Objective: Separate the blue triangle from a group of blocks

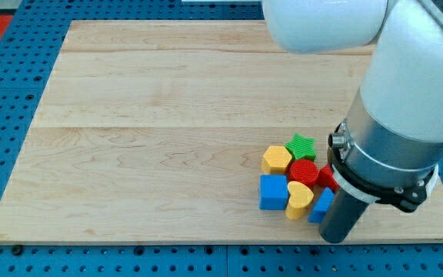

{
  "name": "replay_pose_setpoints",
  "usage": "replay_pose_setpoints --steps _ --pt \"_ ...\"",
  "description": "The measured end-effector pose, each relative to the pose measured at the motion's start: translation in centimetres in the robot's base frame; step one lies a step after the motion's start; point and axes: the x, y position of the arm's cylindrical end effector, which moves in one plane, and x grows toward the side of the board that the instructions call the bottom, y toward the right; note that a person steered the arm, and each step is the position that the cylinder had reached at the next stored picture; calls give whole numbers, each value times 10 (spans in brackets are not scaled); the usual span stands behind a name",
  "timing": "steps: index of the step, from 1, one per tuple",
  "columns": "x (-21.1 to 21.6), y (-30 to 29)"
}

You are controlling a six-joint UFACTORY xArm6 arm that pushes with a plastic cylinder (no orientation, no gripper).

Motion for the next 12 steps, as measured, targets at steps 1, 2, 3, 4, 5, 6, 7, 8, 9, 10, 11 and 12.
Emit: replay_pose_setpoints --steps 1,2,3,4,5,6,7,8,9,10,11,12 --pt "-12 1" --pt "6 -11" --pt "7 -17" --pt "7 -67" --pt "-2 -114" --pt "-17 -113" --pt "-25 -107" --pt "-25 -61" --pt "-27 -29" --pt "-27 -28" --pt "-1 -87" --pt "7 -84"
